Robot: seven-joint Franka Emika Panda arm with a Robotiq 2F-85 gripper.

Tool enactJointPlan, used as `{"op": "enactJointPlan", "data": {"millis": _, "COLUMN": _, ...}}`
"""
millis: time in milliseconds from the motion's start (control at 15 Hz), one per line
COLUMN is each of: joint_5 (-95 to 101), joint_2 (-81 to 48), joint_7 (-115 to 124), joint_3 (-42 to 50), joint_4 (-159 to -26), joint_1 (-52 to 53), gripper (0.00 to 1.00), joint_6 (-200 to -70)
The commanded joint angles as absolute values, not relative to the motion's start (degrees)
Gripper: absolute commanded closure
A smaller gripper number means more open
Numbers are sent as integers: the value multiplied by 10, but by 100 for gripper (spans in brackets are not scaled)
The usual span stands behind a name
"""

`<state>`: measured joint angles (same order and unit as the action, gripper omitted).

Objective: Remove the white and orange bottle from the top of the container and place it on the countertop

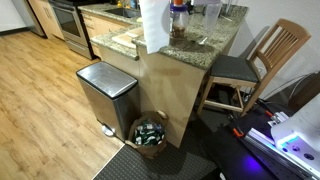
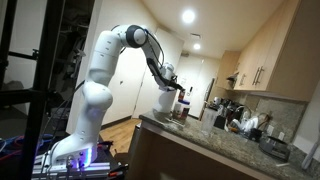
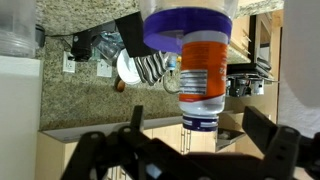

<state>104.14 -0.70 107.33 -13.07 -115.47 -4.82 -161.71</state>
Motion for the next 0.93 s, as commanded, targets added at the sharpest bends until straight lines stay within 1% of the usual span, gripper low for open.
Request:
{"op": "enactJointPlan", "data": {"millis": 0, "joint_5": 1001, "joint_2": -39, "joint_7": 1042, "joint_3": -134, "joint_4": -1132, "joint_1": -44, "gripper": 0, "joint_6": -1622}}
{"op": "enactJointPlan", "data": {"millis": 200, "joint_5": 964, "joint_2": -51, "joint_7": 1018, "joint_3": -136, "joint_4": -1121, "joint_1": -40, "gripper": 0, "joint_6": -1593}}
{"op": "enactJointPlan", "data": {"millis": 267, "joint_5": 986, "joint_2": -31, "joint_7": 1046, "joint_3": -134, "joint_4": -1142, "joint_1": -42, "gripper": 0, "joint_6": -1611}}
{"op": "enactJointPlan", "data": {"millis": 533, "joint_5": 982, "joint_2": -34, "joint_7": 1044, "joint_3": -134, "joint_4": -1140, "joint_1": -42, "gripper": 0, "joint_6": -1609}}
{"op": "enactJointPlan", "data": {"millis": 867, "joint_5": 992, "joint_2": -38, "joint_7": 1045, "joint_3": -136, "joint_4": -1123, "joint_1": -37, "gripper": 0, "joint_6": -1568}}
